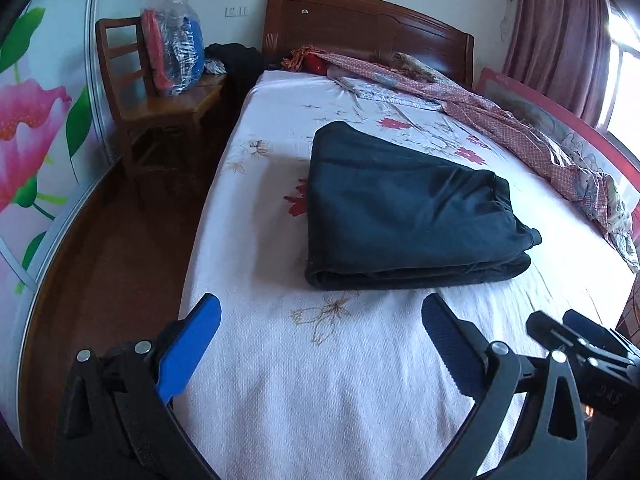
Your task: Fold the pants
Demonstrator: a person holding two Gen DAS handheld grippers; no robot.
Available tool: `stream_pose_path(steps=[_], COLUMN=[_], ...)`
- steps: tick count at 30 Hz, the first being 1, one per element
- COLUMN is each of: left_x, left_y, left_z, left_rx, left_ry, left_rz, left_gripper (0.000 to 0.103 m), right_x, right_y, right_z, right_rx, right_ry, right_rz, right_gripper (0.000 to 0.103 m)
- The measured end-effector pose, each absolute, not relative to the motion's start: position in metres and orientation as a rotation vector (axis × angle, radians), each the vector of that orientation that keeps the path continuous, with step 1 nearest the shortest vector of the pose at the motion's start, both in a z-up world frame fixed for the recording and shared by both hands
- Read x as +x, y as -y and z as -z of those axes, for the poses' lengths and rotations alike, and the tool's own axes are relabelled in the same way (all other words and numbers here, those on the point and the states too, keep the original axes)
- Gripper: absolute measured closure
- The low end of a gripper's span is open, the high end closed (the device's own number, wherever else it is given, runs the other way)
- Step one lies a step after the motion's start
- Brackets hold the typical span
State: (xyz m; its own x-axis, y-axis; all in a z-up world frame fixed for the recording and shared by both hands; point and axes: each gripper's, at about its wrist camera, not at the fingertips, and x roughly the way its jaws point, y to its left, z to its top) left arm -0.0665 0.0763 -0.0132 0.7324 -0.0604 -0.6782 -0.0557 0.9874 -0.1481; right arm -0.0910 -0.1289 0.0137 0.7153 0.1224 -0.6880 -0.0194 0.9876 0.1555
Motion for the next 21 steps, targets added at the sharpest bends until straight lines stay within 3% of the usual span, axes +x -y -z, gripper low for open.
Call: stream_pose_path(steps=[9, 21], left_x=[-0.064, -0.067], left_y=[-0.081, -0.067], left_z=[0.035, 0.032], left_rx=[-0.227, -0.160], left_ry=[-0.911, -0.896], left_rz=[-0.018, 0.010], left_gripper=[0.002, 0.002], right_x=[-0.103, -0.095], right_y=[0.135, 0.112], right_z=[-0.022, -0.011], right_rx=[0.126, 0.076], right_ry=[-0.714, -0.788], right_rz=[0.013, -0.066], right_gripper=[0.007, 0.007])
